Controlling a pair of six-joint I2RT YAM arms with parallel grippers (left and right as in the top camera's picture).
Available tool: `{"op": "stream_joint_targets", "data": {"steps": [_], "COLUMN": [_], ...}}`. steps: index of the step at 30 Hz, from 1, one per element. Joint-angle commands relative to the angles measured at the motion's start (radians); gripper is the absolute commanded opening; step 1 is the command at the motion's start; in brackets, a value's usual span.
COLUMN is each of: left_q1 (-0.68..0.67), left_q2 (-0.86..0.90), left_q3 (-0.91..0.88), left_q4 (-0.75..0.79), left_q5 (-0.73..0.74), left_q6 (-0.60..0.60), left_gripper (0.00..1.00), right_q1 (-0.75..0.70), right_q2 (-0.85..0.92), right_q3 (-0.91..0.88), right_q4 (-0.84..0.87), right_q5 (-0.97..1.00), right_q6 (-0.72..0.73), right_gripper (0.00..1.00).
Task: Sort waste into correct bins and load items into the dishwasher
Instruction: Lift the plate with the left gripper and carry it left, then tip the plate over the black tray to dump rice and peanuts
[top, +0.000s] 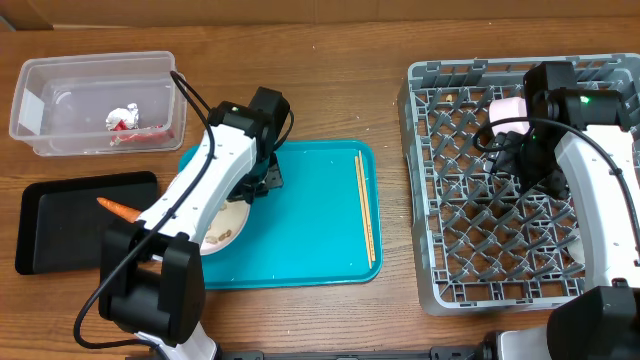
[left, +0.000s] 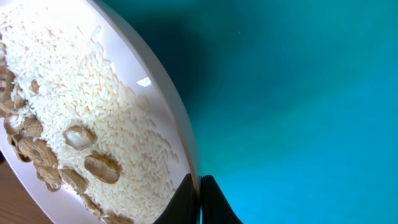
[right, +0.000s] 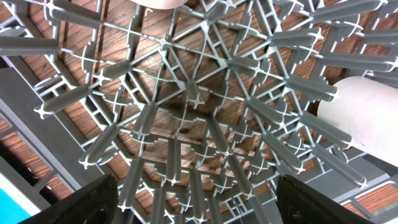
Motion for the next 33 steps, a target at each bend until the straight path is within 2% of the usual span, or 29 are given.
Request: {"op": "stream_joint_targets", "data": {"steps": [1,7,19,33], "left_q1": [0.003,0.066,0.327,0.654], "left_q2": [0.009,0.008,0.003,0.003], "left_q3": [0.058,0.136,0.207,0.207], "left_q4": [-0.027,-0.108,-0.113,-0.069], "left_q5": [-0.059,-0.061,0.083,0.461], "left_q6": [0.013,0.018,0.216,0.434], "left_gripper": [0.04,0.04,0.04,0.04], "right_q1": [-0.005,-0.005,-0.005,-0.005], "right_q2": [-0.025,-0.025,-0.025,-0.025], "right_q3": [-0.001,-0.001,-0.001,-0.001], "right_q4": [0.003,0.0,0.003,0.002], "right_q5": [0.01,0.01,0.011,0.01], "right_q6": [-0.005,-0.024,-0.024,-0.024], "right_gripper": [0.84,0.84,0.85,0.85]}}
